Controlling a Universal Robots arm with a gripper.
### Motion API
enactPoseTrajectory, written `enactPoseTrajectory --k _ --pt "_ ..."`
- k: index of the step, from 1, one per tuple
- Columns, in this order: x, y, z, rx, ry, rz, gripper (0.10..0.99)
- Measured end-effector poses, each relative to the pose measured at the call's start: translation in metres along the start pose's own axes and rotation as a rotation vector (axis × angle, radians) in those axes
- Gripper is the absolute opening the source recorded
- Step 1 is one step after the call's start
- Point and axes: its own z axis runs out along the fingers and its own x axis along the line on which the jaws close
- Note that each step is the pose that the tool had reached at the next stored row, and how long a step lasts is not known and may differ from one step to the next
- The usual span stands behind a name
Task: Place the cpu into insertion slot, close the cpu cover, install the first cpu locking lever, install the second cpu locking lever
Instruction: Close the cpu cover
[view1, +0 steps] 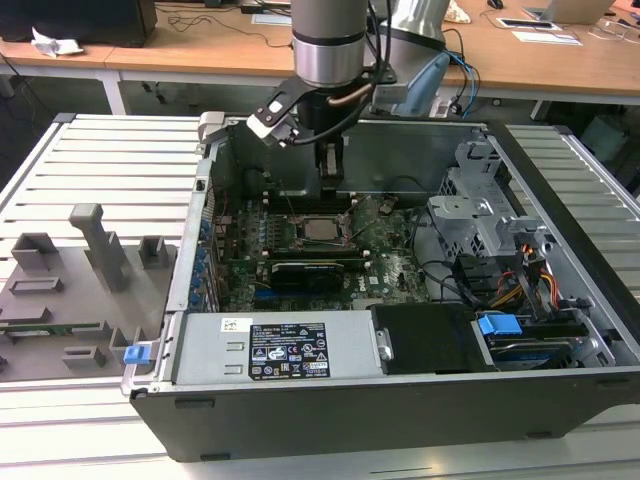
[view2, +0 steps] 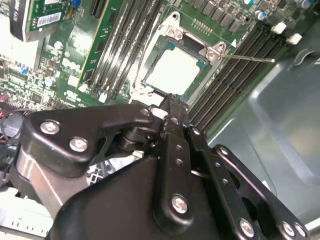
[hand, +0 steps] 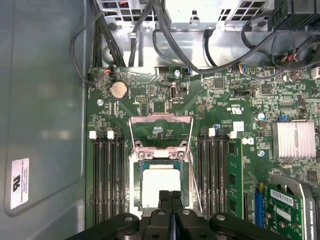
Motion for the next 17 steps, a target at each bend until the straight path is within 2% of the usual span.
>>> enactPoseTrajectory --k 2,3,4,11,17 --pt "0.0001 0.0052 0.0004 0.002 0.0003 0.0 0.106" --pt "0.0002 0.0109 0.001 0.004 0.0001 0.0 0.106" --pt "0.0002 0.0126 0.0011 0.005 0.0001 0.0 0.106" --pt "0.0004 0.0222 0.0019 0.005 0.0001 0.0 0.106" --pt "0.0004 0.0269 0.0023 0.005 0.0001 0.0 0.106"
